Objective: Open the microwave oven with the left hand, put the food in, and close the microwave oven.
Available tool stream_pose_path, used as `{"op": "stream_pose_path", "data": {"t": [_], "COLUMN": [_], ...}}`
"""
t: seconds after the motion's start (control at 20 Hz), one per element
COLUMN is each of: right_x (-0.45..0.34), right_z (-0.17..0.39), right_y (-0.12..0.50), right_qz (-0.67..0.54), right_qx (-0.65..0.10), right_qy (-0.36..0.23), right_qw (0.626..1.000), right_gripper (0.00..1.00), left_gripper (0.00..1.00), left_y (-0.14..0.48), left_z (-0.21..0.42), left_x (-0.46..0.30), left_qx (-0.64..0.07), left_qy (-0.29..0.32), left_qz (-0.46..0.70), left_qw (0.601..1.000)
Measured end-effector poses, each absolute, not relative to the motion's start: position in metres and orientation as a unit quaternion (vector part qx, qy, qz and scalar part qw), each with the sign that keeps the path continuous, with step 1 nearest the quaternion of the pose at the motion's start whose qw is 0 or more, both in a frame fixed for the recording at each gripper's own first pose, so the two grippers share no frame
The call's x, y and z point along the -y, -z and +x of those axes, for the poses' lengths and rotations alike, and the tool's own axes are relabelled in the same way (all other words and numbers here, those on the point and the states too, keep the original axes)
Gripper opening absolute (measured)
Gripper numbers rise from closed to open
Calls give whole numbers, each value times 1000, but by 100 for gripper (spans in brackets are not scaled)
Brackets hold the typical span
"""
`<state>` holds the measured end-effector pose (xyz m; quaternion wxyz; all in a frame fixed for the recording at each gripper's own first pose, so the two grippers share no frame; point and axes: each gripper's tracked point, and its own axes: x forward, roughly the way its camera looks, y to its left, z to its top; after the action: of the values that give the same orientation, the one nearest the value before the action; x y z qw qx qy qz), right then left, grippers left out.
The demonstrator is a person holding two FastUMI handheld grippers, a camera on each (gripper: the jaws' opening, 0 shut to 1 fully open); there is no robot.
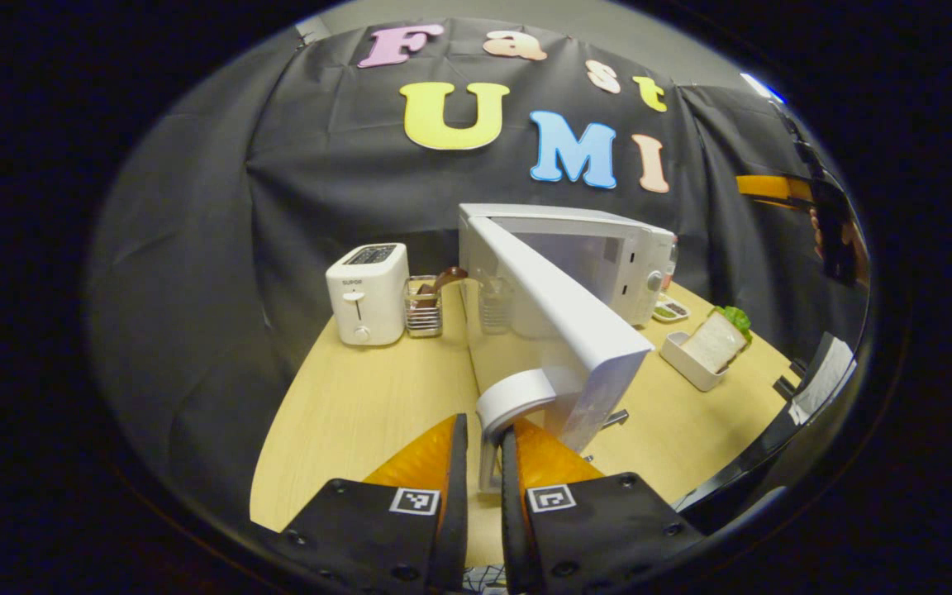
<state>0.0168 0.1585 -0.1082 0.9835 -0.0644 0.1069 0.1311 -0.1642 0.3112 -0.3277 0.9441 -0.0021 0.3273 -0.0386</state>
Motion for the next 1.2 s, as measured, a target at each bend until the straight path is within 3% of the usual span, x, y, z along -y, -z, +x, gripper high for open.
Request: {"op": "stream_pose_path", "data": {"t": [0.3,0.4,0.5,0.7,0.75,0.9,1.2], "right_x": [-106,-83,-65,-42,-36,-21,-17], "right_z": [30,38,43,48,48,46,34], "right_y": [127,139,155,203,216,258,337], "right_qz": [-58,-59,-53,-17,-8,9,72], "right_qx": [-129,-141,-161,-234,-254,-330,-453], "right_qy": [-117,-110,-110,-126,-127,-119,-137], "right_qw": [983,982,979,964,959,937,878], "right_gripper": [95,95,95,95,95,95,97], "left_gripper": [28,17,33,99,94,97,98], "left_y": [263,211,153,54,43,24,42], "left_z": [-198,-193,-175,-114,-103,-63,-9], "left_x": [-331,-325,-306,-241,-229,-171,-74], "left_qx": [-289,-241,-185,-71,-52,-26,-58], "left_qy": [-76,-110,-126,-127,-129,-105,-47], "left_qz": [-16,-8,1,-8,-7,0,24], "left_qw": [954,964,975,989,990,994,997]}}
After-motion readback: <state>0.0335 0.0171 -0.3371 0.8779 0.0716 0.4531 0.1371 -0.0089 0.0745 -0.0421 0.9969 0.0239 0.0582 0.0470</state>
